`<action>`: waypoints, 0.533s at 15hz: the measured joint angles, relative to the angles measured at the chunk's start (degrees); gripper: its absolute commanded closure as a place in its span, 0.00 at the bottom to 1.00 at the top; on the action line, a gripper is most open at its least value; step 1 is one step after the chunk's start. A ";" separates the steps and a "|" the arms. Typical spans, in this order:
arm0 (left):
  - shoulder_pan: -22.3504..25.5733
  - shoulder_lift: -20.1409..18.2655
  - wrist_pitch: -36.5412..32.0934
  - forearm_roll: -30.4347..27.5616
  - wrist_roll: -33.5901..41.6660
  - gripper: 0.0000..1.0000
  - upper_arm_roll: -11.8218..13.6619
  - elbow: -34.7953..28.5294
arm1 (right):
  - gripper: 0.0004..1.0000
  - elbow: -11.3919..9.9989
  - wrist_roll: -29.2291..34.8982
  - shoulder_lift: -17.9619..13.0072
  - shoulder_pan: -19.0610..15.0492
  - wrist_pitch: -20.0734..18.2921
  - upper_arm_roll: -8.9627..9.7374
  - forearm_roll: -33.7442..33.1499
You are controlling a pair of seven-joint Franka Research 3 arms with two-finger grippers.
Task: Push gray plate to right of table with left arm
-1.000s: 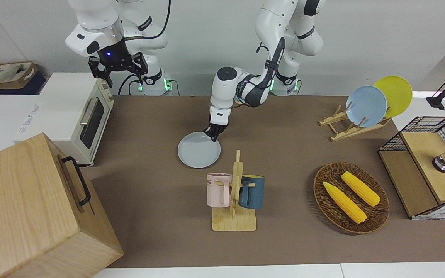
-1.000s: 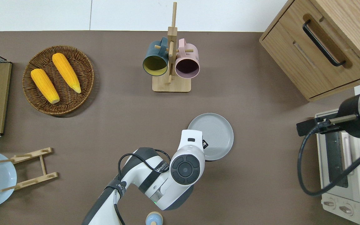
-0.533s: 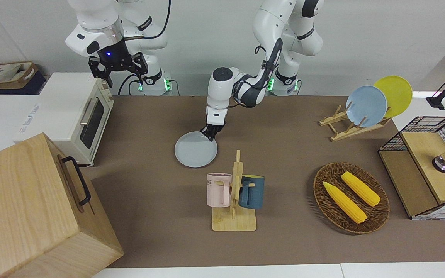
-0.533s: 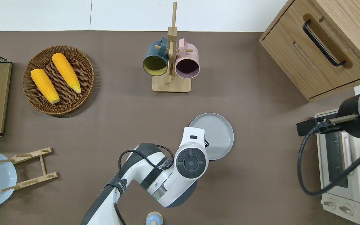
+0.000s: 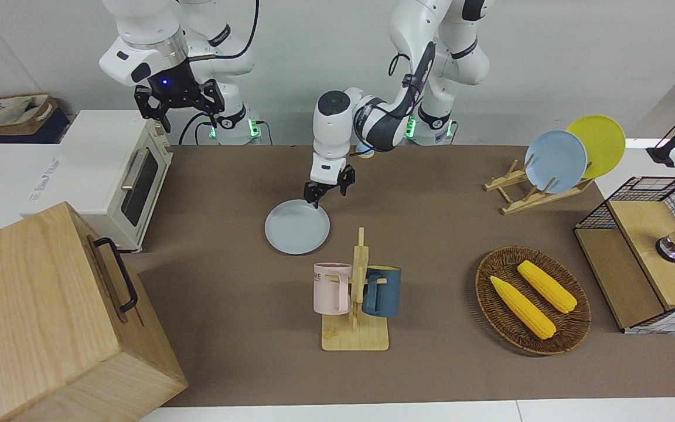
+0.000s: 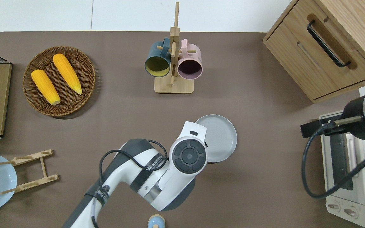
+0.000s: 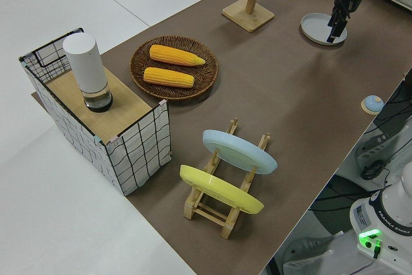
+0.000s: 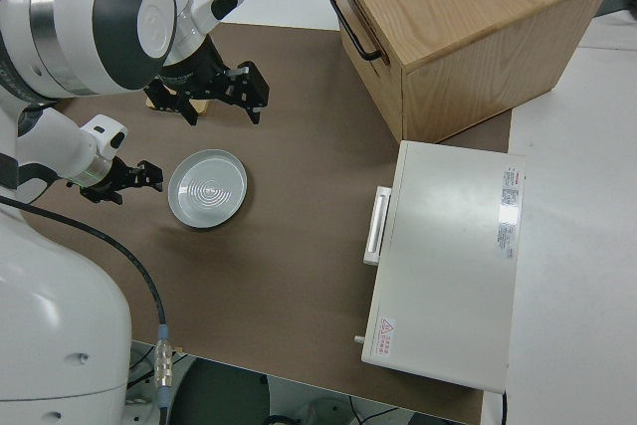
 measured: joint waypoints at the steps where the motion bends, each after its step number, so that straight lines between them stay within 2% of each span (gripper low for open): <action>1: 1.22 -1.50 -2.12 -0.15 3.49 0.00 0.09 0.10 | 0.02 0.00 0.00 0.00 0.00 0.00 0.00 0.00; 8: 13.00 -12.27 -17.93 -1.31 27.26 0.00 0.86 0.58 | 0.02 0.00 0.00 0.00 0.00 0.00 0.00 0.00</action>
